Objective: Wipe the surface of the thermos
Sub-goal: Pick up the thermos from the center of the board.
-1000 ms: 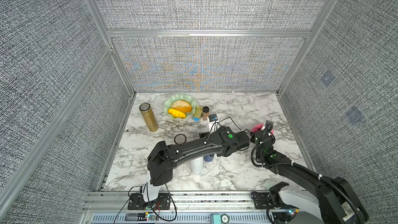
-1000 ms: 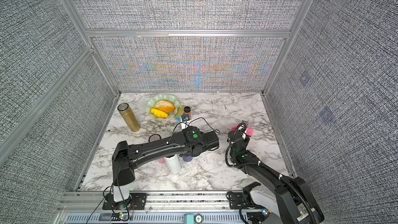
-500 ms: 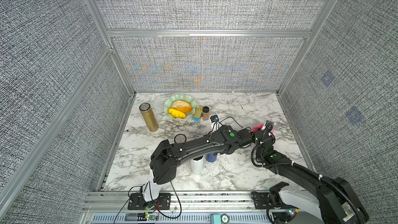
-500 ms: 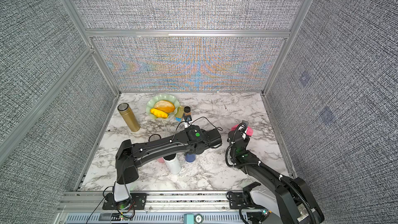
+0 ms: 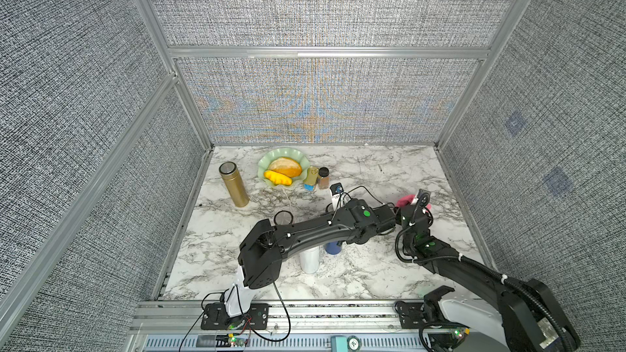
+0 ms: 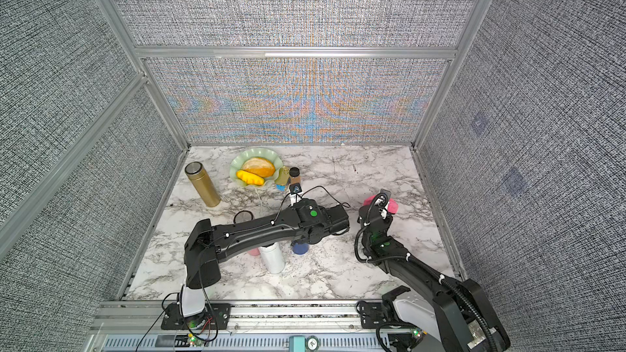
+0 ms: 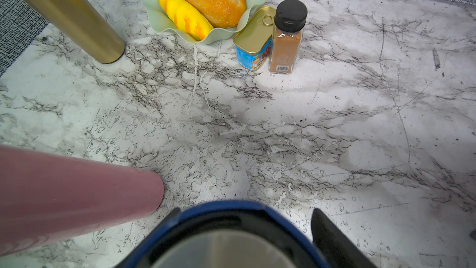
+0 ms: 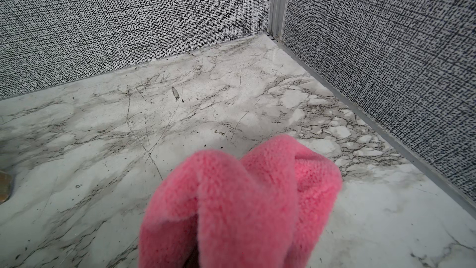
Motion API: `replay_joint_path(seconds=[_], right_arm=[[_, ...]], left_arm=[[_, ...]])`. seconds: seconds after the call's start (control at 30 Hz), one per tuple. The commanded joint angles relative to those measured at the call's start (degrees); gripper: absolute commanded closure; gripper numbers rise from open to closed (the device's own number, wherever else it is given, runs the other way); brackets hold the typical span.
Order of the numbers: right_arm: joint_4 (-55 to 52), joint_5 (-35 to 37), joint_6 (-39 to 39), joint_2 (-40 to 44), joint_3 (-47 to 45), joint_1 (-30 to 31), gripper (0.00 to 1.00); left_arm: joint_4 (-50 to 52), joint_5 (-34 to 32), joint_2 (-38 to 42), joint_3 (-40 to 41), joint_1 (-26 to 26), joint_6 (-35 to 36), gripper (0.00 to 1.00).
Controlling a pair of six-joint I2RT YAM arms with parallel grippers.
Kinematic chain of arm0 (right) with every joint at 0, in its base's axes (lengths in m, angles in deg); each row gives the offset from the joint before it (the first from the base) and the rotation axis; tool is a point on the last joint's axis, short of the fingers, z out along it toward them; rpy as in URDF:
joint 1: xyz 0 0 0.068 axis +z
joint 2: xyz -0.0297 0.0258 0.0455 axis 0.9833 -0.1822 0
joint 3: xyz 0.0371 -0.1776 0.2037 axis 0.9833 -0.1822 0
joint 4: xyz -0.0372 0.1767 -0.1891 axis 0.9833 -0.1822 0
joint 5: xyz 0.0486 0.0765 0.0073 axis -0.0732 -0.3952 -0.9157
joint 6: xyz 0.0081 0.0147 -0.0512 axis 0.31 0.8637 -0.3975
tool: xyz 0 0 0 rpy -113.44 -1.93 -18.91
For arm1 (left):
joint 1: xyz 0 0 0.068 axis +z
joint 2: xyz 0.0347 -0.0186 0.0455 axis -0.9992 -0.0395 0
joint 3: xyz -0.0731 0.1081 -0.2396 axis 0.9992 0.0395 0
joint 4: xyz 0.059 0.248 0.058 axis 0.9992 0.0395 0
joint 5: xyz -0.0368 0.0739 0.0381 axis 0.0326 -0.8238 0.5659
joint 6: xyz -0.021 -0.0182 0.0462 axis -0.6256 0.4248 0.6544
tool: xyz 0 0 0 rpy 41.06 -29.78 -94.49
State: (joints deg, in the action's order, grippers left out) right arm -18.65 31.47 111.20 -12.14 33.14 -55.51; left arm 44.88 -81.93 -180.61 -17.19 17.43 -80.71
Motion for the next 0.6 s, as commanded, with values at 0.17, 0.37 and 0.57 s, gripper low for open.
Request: replay_joint_path(seconds=[0.17, 0.37, 0.57], right_arm=[[1.3, 0.02, 0.31, 0.03, -0.17, 0.03, 1.0], [1.2, 0.01, 0.31, 0.12, -0.21, 0.01, 1.0], [1.28, 0.01, 0.25, 0.03, -0.22, 0.02, 1.0]], left_arm=[[0.03, 1.31, -1.19, 0.14, -0.01, -0.14, 0.41], [-0.1, 0.41, -0.64, -0.44, -0.01, 1.19, 0.77], [-9.53, -4.96, 6.36, -0.2, -0.01, 15.74, 1.0]])
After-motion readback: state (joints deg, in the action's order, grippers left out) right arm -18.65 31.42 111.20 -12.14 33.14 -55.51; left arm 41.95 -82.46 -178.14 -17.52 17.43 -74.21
